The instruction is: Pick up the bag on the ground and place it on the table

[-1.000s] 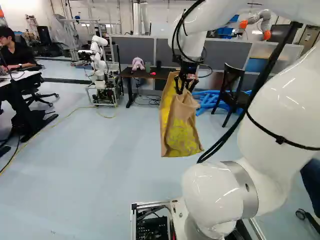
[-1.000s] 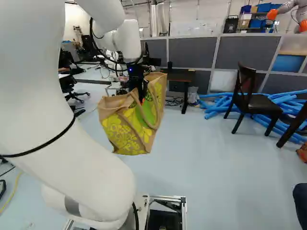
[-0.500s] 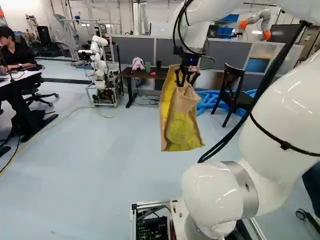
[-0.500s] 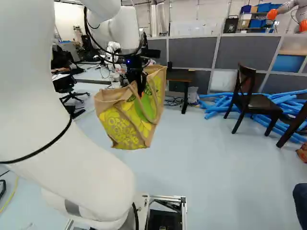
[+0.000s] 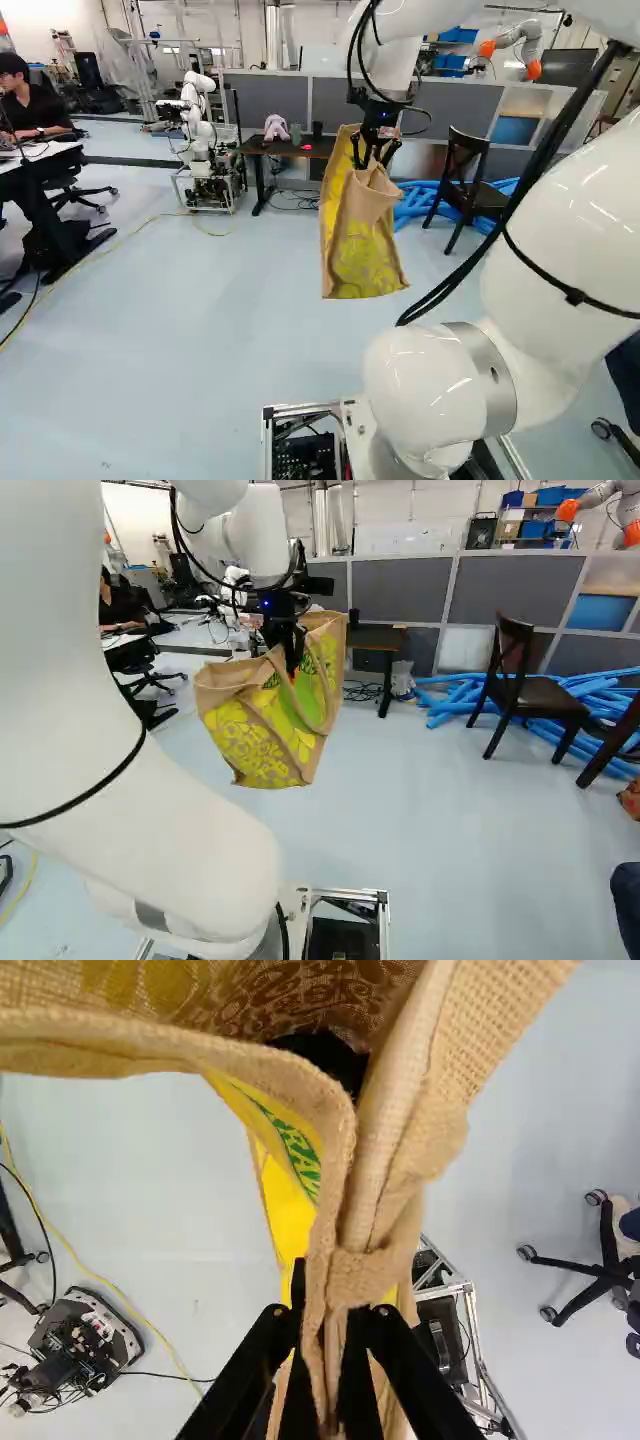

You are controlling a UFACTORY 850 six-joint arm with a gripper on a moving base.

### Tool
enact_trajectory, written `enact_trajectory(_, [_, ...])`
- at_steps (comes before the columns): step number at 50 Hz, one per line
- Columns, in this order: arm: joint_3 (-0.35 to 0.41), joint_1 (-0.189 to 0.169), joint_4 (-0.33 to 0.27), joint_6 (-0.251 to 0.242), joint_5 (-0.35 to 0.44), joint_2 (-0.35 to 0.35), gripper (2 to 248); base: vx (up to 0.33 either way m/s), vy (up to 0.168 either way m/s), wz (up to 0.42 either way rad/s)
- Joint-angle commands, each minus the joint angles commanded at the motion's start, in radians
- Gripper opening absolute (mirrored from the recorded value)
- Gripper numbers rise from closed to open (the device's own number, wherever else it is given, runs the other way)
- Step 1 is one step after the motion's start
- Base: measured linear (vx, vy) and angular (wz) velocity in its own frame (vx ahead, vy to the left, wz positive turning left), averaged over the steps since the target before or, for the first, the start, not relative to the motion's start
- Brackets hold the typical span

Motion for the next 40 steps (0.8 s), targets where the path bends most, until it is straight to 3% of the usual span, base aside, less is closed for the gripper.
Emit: enact_trajectory(40, [0.000, 0.000, 0.000, 0.000, 0.000, 0.000, 21, 0.069, -0.001, -0.006])
